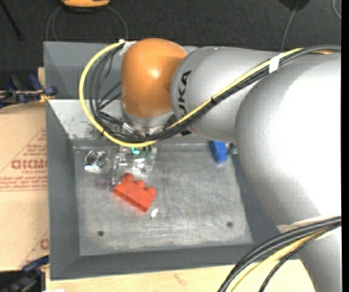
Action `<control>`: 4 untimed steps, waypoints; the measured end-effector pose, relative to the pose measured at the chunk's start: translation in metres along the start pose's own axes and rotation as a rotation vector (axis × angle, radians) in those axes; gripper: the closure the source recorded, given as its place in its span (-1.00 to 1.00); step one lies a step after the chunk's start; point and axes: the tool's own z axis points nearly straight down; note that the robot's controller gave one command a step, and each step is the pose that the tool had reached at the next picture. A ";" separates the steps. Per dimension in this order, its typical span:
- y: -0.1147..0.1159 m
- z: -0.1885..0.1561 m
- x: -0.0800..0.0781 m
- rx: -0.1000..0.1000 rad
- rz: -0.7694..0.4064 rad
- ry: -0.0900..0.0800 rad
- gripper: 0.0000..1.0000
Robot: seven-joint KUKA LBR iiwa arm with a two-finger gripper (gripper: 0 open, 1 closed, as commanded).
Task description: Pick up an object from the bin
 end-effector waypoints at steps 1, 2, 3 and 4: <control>-0.022 0.017 0.015 -0.002 -0.239 -0.027 -1.00; -0.073 0.021 0.056 0.003 -0.398 -0.006 -1.00; -0.063 0.062 0.064 0.004 -0.533 -0.014 -1.00; -0.061 0.060 0.062 0.001 -0.529 -0.024 1.00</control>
Offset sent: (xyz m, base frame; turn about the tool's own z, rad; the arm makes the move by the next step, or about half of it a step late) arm -0.0326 -0.0349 -0.0411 -0.2969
